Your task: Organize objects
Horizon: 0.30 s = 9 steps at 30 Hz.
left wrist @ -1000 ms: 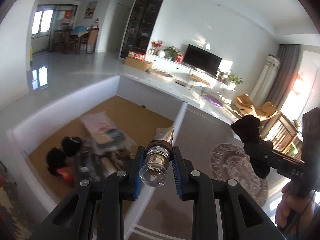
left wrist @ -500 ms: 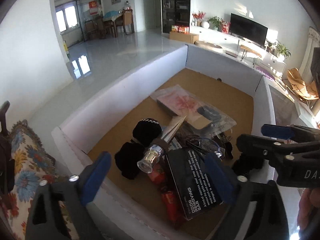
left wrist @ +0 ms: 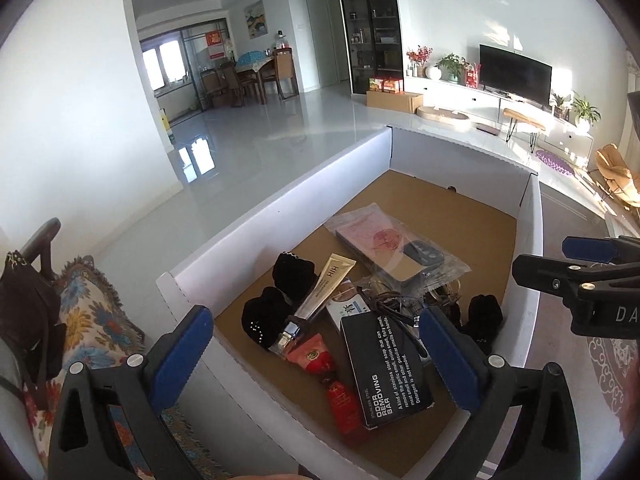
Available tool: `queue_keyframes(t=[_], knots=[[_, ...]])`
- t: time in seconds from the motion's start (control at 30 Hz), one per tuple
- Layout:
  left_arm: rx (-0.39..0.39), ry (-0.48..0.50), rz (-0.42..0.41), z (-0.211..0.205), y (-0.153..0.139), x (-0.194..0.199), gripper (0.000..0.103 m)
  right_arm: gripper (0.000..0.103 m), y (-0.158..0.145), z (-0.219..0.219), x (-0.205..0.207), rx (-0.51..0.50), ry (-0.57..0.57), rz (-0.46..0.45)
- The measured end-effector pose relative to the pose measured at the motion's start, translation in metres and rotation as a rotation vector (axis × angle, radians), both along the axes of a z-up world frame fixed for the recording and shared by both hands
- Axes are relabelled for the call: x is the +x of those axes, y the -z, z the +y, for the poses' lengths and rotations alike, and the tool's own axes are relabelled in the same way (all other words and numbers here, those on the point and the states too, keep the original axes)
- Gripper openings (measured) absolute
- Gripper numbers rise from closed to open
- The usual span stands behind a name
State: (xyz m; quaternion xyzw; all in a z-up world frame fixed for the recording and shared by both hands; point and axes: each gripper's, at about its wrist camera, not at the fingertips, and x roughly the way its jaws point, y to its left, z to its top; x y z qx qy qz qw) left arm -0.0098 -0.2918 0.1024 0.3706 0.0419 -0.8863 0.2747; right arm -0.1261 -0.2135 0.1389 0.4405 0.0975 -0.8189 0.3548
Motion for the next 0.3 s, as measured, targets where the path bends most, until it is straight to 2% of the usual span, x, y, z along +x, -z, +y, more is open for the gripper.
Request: queue_keyframes(t=[0.2,0.3], knots=[[0.005,-0.014,0.005,-0.0020,0.0028,0.0016,0.103,0.090,0.0018,-0.0040,0.0012,-0.005,-0.006,0.003],[-0.019,-0.010,0.020,0.0005,0.0012,0.0037,0.103,0.090,0.0037,-0.0057,0.0017,-0.014,-0.007,0.000]])
